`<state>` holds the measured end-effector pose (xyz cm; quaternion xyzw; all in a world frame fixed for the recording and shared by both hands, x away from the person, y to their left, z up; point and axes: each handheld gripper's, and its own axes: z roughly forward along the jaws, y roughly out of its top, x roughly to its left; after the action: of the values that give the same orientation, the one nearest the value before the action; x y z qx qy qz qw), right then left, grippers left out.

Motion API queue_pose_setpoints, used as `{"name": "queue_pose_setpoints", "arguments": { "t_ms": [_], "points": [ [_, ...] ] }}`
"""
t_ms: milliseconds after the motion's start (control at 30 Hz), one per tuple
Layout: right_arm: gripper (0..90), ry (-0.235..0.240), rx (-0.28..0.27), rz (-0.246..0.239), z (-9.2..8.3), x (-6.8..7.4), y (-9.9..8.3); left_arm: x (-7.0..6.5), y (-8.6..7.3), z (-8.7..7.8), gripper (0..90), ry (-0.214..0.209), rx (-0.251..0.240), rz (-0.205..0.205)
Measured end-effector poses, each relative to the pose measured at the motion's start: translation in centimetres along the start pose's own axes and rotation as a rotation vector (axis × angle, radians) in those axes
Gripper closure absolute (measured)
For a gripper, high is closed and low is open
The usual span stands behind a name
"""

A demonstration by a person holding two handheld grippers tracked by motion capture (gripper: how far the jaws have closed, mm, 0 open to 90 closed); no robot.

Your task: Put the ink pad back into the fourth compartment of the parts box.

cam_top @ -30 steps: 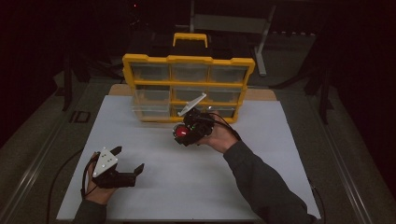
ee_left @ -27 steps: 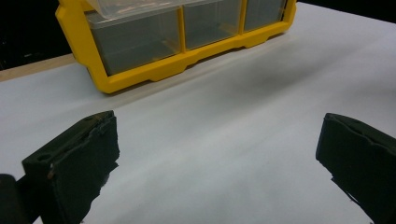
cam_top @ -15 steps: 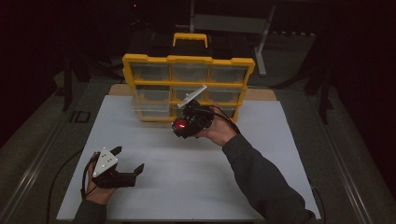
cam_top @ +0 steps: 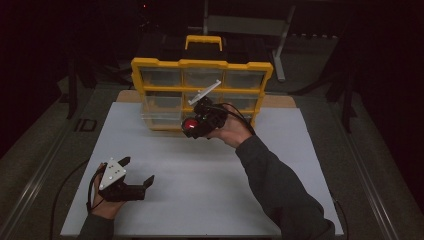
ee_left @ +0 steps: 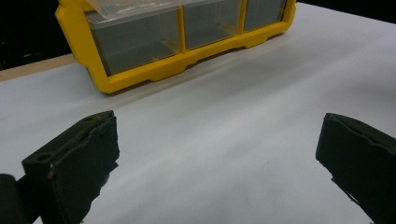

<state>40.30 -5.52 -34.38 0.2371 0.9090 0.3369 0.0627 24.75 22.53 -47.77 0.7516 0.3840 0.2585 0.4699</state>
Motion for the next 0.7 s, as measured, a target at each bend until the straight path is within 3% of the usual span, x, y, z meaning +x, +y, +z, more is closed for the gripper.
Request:
{"name": "queue_pose_setpoints", "arguments": {
  "t_ms": [700],
  "points": [
    [29.5, -0.024, -0.038, 0.013, -1.0, -1.0, 2.3, 0.0, 0.0, 0.0, 0.0, 0.002, -0.001, 0.000]
  ]
}}
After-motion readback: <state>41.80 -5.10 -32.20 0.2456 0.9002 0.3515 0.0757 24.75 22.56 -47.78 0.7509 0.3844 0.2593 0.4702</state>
